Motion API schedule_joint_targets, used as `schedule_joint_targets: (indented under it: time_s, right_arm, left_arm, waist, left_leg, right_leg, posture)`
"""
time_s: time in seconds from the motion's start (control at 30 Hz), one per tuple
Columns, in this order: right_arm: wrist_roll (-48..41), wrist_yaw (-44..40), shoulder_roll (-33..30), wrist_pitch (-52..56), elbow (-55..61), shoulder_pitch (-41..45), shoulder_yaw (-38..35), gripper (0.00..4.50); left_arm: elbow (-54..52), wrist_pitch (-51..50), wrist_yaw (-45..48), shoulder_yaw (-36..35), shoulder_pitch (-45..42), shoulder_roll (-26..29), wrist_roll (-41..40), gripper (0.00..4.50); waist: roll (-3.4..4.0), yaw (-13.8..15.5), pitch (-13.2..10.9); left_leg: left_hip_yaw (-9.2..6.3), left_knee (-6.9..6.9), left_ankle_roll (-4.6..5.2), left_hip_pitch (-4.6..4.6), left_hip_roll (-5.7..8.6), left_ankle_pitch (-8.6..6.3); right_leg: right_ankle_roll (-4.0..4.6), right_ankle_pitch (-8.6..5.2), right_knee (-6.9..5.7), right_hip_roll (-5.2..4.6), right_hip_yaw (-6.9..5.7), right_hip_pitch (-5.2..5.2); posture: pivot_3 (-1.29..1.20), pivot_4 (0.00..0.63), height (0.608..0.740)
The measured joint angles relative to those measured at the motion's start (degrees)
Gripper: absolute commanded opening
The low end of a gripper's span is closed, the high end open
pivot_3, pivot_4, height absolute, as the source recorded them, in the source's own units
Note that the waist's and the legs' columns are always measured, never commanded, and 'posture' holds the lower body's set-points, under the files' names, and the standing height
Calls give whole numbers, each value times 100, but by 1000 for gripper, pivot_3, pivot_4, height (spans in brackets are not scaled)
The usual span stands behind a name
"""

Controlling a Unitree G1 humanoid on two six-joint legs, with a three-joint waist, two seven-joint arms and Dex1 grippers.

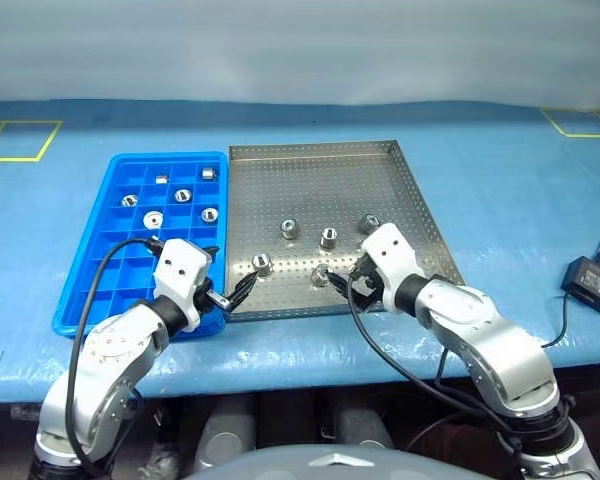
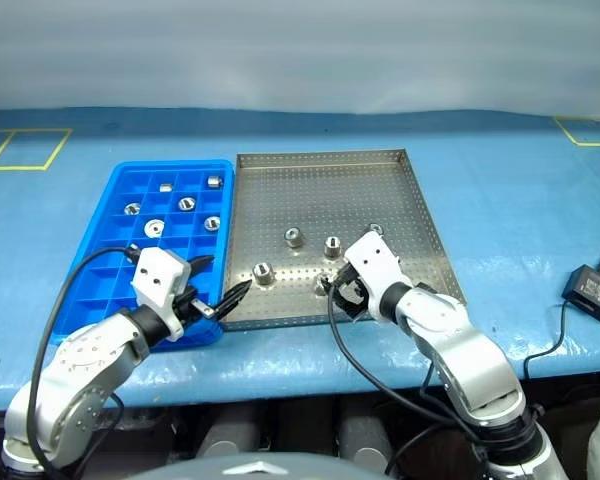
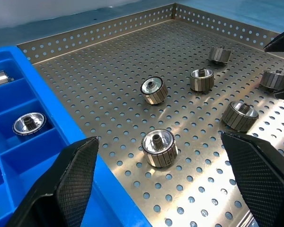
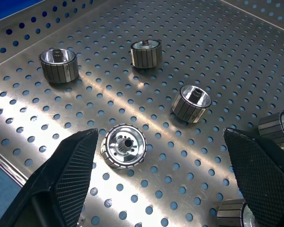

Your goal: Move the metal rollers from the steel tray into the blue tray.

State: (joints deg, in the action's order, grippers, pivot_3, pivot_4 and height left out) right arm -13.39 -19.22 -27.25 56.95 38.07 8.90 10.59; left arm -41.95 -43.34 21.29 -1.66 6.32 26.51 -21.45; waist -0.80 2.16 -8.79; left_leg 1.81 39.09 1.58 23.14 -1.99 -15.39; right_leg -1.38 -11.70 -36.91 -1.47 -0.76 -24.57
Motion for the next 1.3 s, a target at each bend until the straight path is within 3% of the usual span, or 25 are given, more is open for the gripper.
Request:
schedule_joint_targets:
  time_s: [1.3]
  right_arm:
    - [528, -30, -35, -154, -133, -57, 252, 4456]
  left_arm:
    - [103, 77, -26, -7, -187, -106, -4, 4500]
  waist:
    - [-1, -11, 0]
  left_leg:
    - [0, 2, 0, 0, 1, 0]
  right_leg:
    - [0, 0, -1, -1, -1, 1]
  posture:
    - [74, 150, 740]
